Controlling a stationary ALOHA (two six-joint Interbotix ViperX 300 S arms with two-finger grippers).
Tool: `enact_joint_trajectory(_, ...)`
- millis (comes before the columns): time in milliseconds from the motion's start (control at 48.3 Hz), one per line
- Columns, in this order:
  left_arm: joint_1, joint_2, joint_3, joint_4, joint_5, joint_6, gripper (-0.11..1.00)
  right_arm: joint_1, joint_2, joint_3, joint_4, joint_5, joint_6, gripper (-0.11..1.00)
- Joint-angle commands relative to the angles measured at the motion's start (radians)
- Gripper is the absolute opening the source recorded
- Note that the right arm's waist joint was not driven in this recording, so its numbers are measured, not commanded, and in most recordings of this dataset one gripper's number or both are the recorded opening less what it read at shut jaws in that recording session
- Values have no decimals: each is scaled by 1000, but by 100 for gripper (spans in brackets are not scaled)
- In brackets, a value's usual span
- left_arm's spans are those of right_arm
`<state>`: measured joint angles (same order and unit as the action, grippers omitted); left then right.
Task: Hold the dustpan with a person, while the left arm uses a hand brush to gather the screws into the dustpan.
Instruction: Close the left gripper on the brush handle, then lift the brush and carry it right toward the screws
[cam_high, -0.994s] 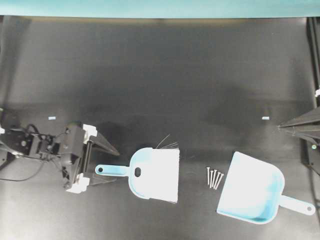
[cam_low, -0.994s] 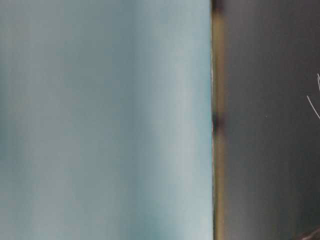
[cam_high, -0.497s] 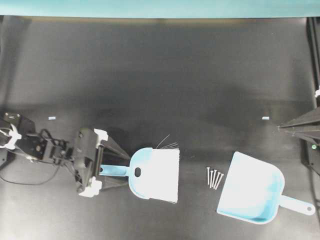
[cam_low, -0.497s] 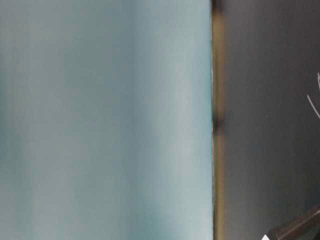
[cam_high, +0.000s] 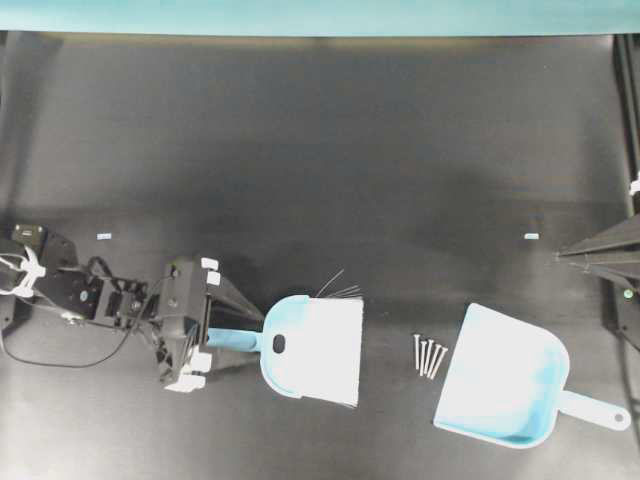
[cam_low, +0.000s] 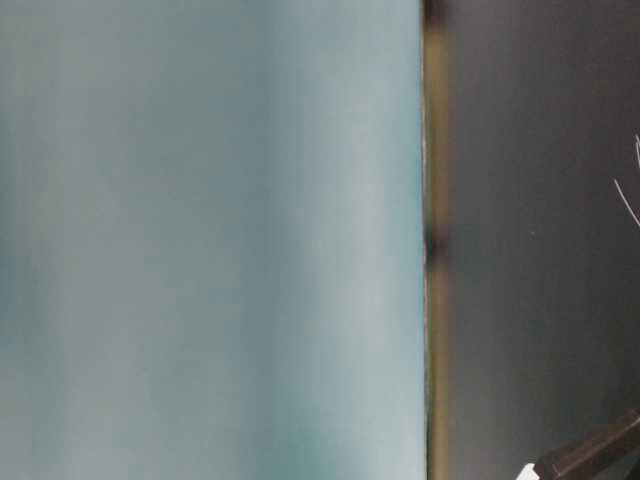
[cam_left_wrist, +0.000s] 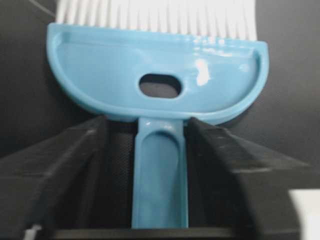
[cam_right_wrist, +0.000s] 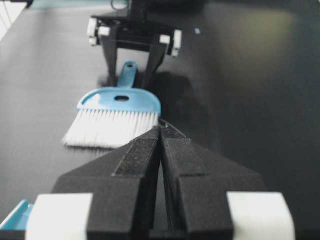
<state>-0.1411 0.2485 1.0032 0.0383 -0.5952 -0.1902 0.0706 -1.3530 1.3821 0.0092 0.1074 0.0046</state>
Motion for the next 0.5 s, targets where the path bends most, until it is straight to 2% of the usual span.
enact_joint_trajectory(0, -17, 25, 12, 6, 91, -2, 48, 0, 3, -6, 3, -5, 8, 0)
enact_joint_trajectory(62, -17, 21, 12, 6, 95, 6, 35, 0, 0, -5, 3, -5, 8, 0)
enact_joint_trajectory(83, -17, 18, 11, 8, 97, 8, 34, 0, -2, -5, 3, -5, 6, 0)
enact_joint_trajectory(186, -17, -14, 6, 8, 107, 11, 34, 0, -12, -3, -2, 20, -11, 0)
enact_joint_trajectory(269, -17, -54, -2, 8, 144, 14, 34, 2, -26, -2, -2, 87, 0, 0)
enact_joint_trajectory(352, -17, -98, -21, 8, 219, 28, 34, 0, -41, 2, 0, 160, -3, 0)
enact_joint_trajectory(476, -17, -176, -84, 8, 379, 64, 32, 0, -58, 20, -2, 133, -12, 0)
